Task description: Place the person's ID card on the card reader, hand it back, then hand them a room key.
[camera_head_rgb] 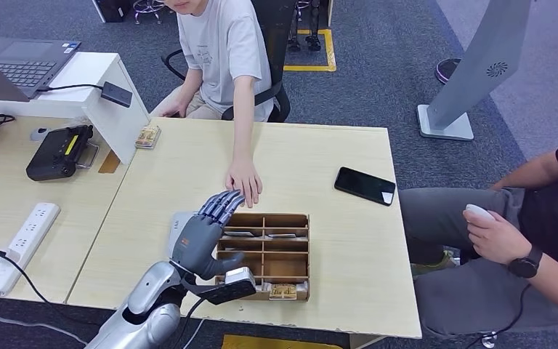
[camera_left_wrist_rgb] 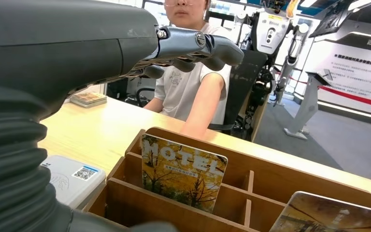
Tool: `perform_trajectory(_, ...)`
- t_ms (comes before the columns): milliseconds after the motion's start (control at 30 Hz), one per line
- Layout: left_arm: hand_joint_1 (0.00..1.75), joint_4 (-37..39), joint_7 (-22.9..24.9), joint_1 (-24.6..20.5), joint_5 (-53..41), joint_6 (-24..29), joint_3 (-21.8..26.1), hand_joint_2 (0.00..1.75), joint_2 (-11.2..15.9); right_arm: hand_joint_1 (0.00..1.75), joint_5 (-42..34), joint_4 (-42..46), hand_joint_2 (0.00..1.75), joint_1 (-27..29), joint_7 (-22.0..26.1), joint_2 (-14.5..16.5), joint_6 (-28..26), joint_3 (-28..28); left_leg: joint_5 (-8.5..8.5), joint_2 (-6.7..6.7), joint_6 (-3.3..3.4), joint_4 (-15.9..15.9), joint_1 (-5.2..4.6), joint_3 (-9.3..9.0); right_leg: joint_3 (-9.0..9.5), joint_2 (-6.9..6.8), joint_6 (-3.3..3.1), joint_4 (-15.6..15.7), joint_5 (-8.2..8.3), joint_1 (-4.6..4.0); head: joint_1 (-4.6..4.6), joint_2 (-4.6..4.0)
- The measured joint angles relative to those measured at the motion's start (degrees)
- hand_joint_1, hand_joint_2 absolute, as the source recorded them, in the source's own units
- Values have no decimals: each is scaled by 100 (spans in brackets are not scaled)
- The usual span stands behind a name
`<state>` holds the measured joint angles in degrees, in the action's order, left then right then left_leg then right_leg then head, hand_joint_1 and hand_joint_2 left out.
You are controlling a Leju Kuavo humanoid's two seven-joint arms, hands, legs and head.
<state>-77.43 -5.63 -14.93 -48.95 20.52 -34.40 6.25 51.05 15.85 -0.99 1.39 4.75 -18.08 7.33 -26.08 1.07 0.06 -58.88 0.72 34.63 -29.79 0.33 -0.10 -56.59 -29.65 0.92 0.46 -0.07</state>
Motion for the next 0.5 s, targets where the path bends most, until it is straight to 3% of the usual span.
perform_trajectory(500,175,139,-137,2,231,5,39,175,2,0,-64,24,175,-8,-3,-24,-2,65,0,1,0,0,0,0,2,0,0,0,0,0,0,0)
